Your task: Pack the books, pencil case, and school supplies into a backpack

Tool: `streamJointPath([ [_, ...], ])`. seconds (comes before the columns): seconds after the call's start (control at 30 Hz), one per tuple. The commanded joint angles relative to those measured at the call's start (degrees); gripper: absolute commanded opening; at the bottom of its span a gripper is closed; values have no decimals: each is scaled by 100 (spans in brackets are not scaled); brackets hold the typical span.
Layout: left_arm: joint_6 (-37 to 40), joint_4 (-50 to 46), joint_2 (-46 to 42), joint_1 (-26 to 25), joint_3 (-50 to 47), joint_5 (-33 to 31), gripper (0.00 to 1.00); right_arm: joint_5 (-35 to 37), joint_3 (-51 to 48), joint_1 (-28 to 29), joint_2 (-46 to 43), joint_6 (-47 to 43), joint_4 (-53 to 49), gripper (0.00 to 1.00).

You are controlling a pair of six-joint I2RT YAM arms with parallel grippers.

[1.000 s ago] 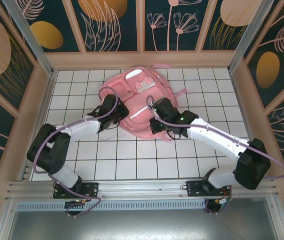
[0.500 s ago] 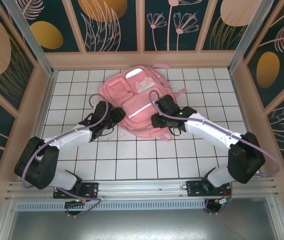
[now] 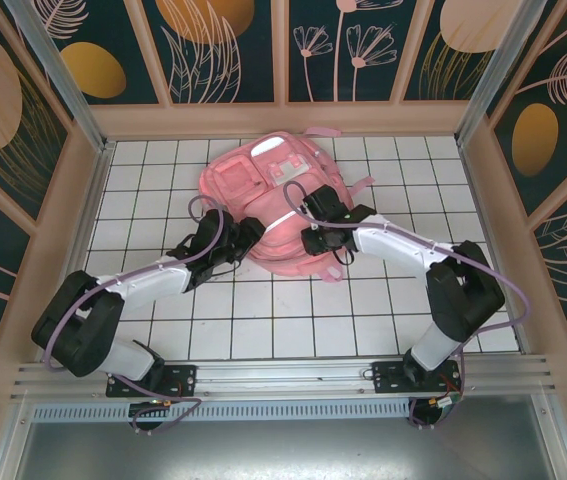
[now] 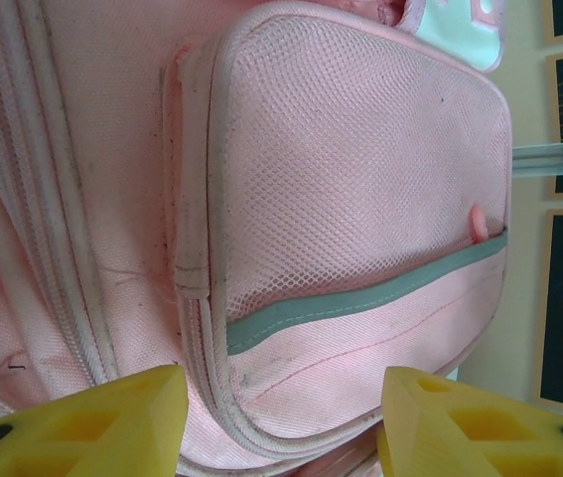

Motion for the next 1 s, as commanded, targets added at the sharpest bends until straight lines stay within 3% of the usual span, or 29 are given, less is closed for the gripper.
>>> streamJointPath([
  [0.0,-296,366,42,-33,-126,114,55,8,212,19,131,-82,86,23],
  [0.23,-1028,1109,166,-182,-477,100,54,180,336,46,294,-87,47,0],
  [0.57,-1062,1524,910,-189,-104,108,46,346,301,94,136,-95,65,0],
  [0.67,-1163,1630,1069,-189,-152,50,36,590,268,90,44,-105,65,0],
  [0.83,-1166,1463,937,-181,-310,-259,2,1264,223,-79,-121,-121,33,0],
  [0.97,-905,938,611,-112,-441,-442,0,1784,196,-394,-231,-276,92,0],
])
